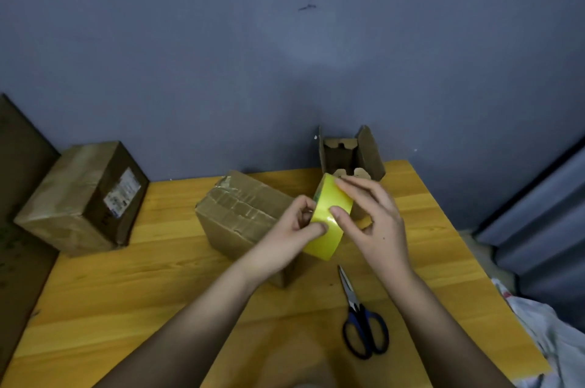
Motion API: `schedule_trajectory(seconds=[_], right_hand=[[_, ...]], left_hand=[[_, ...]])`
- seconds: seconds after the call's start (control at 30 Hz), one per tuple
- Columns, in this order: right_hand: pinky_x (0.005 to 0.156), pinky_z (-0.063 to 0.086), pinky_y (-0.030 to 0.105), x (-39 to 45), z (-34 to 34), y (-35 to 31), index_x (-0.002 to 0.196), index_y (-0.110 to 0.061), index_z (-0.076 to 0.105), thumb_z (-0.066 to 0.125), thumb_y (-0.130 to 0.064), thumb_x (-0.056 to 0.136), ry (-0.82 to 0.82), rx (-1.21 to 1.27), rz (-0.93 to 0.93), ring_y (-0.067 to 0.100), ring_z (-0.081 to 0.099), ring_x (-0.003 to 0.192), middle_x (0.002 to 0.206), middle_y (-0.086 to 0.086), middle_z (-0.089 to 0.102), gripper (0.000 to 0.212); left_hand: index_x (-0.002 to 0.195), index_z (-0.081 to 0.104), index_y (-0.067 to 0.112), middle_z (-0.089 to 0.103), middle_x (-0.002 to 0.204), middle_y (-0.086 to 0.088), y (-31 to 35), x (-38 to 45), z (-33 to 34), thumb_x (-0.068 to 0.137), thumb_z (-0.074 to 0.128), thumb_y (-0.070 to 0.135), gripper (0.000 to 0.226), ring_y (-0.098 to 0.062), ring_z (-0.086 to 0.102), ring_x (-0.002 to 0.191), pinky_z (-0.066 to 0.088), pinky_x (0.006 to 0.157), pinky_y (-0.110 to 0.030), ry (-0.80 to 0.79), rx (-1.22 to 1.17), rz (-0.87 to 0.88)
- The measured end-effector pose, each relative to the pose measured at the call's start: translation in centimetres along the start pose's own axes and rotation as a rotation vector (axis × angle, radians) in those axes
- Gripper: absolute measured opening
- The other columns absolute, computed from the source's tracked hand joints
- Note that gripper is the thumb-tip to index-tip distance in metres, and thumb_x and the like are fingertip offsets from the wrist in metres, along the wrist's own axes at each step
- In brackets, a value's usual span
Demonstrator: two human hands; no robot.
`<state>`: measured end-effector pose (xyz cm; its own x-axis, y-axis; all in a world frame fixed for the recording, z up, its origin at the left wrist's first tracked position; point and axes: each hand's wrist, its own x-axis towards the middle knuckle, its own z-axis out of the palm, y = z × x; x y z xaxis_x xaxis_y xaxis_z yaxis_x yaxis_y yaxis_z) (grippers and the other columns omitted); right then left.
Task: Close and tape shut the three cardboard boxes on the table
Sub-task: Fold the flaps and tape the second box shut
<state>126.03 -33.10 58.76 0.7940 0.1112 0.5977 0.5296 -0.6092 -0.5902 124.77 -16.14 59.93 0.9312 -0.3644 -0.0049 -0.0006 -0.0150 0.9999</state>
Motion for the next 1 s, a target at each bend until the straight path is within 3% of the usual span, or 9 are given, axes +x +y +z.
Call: schedule_trajectory(seconds=[0.17,0.3,0.4,0.5,0.6,0.67,0.73,0.87,1.0], right_hand=[[0.094,0.045,0.026,1.8,1.8,-1.3,0.117,-0.014,0.070,0.057,-0.037,0.092,0.083,0.018,-0.085,0.011,0.055,0.114,0.121,-0.002,0.063,0.036],[0.098,0.036,0.018,2.8,3.2,-2.6,0.115,-0.017,0.070,0.053,-0.030,0.094,0.066,0.110,-0.083,0.016,0.054,0.113,0.119,-0.003,0.061,0.030],[0.107,0.037,0.040,3.3,3.9,-2.8,0.118,-0.031,0.065,0.052,-0.037,0.093,-0.079,0.268,0.005,0.017,0.043,0.130,0.132,-0.006,0.052,0.029],[0.112,0.031,0.050,3.1,4.4,-2.7,0.129,-0.037,0.051,0.059,-0.046,0.083,-0.276,0.324,0.071,0.012,0.025,0.142,0.147,-0.011,0.033,0.048],[0.117,0.025,0.038,2.7,4.7,-2.5,0.146,-0.030,0.028,0.066,-0.053,0.075,-0.359,0.289,0.063,0.007,0.016,0.145,0.155,-0.008,0.018,0.084],[0.116,0.025,0.036,2.9,4.7,-2.4,0.149,-0.035,0.019,0.068,-0.056,0.072,-0.369,0.304,0.101,0.004,0.014,0.144,0.156,-0.010,0.014,0.094],[0.113,0.031,0.036,3.1,4.6,-2.3,0.148,-0.039,0.018,0.069,-0.057,0.071,-0.365,0.328,0.125,0.001,0.018,0.142,0.155,-0.012,0.016,0.093],[0.090,0.037,0.003,3.4,4.6,-2.8,0.142,-0.039,0.028,0.066,-0.057,0.070,-0.336,0.389,0.183,-0.018,0.030,0.124,0.144,-0.005,0.029,0.084],[0.081,0.041,0.004,3.7,4.9,-2.9,0.138,-0.040,0.037,0.064,-0.061,0.067,-0.321,0.483,0.298,-0.017,0.044,0.108,0.140,-0.004,0.036,0.078]], left_hand=[[0.095,0.044,0.005,0.043,0.080,-0.005,1.6,-0.2,-1.2,0.082,0.054,0.025,0.026,-0.015,0.044,0.074,0.036,0.068,-0.034,0.123,-0.051,0.020],[0.088,0.050,0.021,0.047,0.088,-0.007,1.9,0.0,-1.9,0.080,0.050,0.039,0.020,-0.020,0.048,0.086,0.037,0.078,-0.039,0.250,-0.159,-0.067],[0.099,0.062,0.017,0.065,0.085,-0.010,2.3,0.2,-2.3,0.094,0.044,0.035,0.026,-0.022,0.063,0.079,0.049,0.068,-0.031,0.327,-0.362,-0.202],[0.096,0.065,0.012,0.067,0.081,-0.010,1.9,0.4,-3.1,0.094,0.039,0.032,0.033,-0.020,0.063,0.073,0.049,0.068,-0.031,0.320,-0.294,-0.214],[0.082,0.074,0.015,0.071,0.081,-0.012,1.7,0.4,-3.7,0.092,0.035,0.025,0.042,-0.024,0.064,0.076,0.048,0.076,-0.037,0.259,-0.331,-0.222],[0.080,0.077,0.019,0.071,0.083,-0.012,1.7,0.4,-4.2,0.091,0.034,0.021,0.044,-0.025,0.064,0.079,0.048,0.077,-0.038,0.207,-0.374,-0.205],[0.098,0.068,0.013,0.069,0.095,-0.020,1.7,0.3,-4.7,0.081,0.043,0.023,0.032,-0.030,0.063,0.089,0.047,0.082,-0.042,0.171,-0.383,-0.173],[0.115,0.053,0.008,0.064,0.114,-0.026,1.5,0.5,-5.7,0.064,0.056,0.029,0.055,-0.037,0.059,0.102,0.043,0.087,-0.049,0.135,-0.348,-0.178],[0.130,0.049,0.007,0.061,0.123,-0.023,1.0,0.4,-6.3,0.068,0.055,0.030,0.066,-0.041,0.053,0.113,0.040,0.091,-0.055,0.098,-0.316,-0.195]])
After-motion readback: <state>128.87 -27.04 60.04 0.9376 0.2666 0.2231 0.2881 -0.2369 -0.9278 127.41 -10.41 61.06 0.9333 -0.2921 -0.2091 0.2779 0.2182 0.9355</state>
